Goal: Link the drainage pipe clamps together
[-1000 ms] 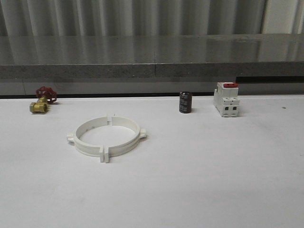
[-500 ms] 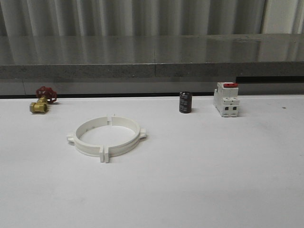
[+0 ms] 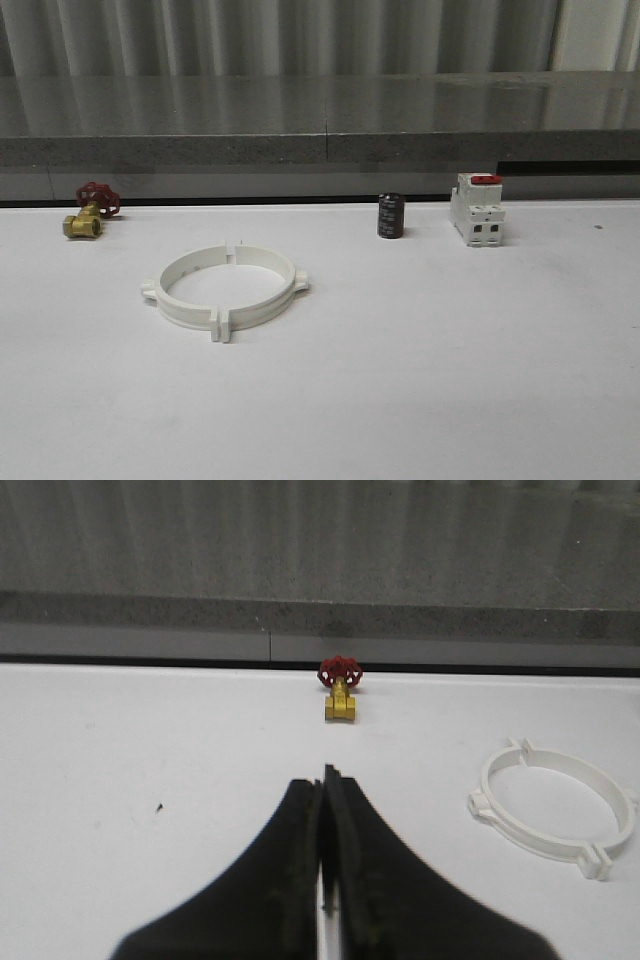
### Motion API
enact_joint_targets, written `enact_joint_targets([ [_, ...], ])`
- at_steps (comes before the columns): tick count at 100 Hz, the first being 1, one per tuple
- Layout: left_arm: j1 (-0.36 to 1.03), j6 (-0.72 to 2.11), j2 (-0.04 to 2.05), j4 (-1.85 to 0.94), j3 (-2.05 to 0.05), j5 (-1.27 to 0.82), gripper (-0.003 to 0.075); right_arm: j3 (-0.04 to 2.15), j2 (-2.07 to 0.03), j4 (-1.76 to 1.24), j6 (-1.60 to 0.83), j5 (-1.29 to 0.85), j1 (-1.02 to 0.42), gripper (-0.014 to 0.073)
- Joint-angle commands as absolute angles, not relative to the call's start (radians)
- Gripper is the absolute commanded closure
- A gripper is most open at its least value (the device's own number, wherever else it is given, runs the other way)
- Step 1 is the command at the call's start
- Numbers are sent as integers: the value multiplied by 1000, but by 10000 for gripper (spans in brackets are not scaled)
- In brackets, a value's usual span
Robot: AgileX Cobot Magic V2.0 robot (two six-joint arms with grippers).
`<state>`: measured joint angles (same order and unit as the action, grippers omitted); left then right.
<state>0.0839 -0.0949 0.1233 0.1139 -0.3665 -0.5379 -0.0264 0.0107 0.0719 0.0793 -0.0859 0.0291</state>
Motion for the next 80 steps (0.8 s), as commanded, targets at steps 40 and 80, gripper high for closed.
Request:
enact_joint_targets([
  [40, 78, -19, -35, 59, -9, -47, 741, -11, 30, 75, 71, -11, 33, 659],
  [80, 78, -19, -31, 44, 47, -8, 741, -11, 29, 75, 71, -11, 33, 659],
])
